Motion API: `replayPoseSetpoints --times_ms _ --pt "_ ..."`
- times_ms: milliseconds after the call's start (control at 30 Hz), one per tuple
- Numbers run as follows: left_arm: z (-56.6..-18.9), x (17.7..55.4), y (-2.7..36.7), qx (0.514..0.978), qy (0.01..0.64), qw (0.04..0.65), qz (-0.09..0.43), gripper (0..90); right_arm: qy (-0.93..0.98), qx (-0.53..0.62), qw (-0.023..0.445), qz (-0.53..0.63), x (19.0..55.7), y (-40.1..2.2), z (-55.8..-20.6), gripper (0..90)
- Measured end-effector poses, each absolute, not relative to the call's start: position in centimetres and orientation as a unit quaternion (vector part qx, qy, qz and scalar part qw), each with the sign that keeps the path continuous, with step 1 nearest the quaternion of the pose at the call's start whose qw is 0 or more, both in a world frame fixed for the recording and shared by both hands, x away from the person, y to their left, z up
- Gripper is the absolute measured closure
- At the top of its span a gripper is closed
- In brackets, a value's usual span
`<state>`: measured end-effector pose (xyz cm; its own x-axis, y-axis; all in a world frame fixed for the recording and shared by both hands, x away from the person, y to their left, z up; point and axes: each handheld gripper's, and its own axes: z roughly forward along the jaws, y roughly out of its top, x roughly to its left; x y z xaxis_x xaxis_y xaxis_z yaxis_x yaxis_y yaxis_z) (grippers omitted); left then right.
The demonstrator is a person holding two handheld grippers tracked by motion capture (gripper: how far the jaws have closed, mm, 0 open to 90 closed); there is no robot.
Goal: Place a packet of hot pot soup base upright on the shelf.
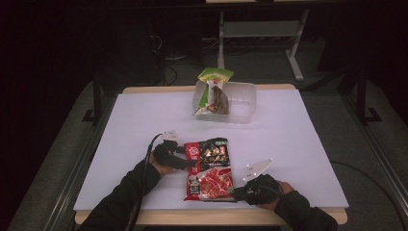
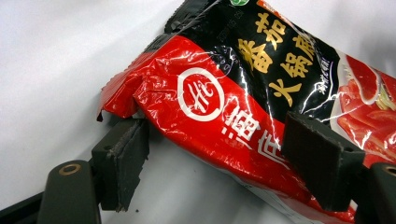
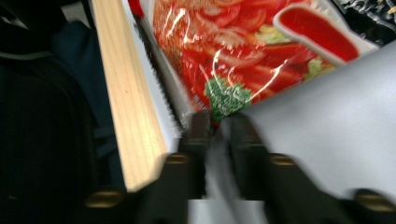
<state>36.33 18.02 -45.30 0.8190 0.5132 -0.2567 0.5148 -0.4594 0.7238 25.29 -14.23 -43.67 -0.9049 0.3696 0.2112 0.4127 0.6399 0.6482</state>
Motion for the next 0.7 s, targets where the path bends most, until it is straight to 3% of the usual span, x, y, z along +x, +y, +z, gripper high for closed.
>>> replayPoseSetpoints --times_ms 233,433,567,700 --pt "-45.3 36.6 18.6 0.854 0.303 0.423 0.011 17.6 -0.868 -0.287 0.038 -0.404 26.7 -14.4 -43.4 42.7" --pt "-45.4 36.5 18.2 0.858 0.293 0.422 0.009 16.7 -0.839 -0.370 0.078 -0.392 29.0 -12.7 -44.8 23.5" --pt "-45.5 36.4 18.1 0.857 0.294 0.423 0.009 16.5 -0.835 -0.370 0.090 -0.398 29.5 -12.4 -44.8 27.1" --pt "-45.5 36.3 17.9 0.860 0.289 0.421 0.011 15.1 -0.832 -0.372 0.080 -0.404 29.4 -11.9 -45.1 40.5"
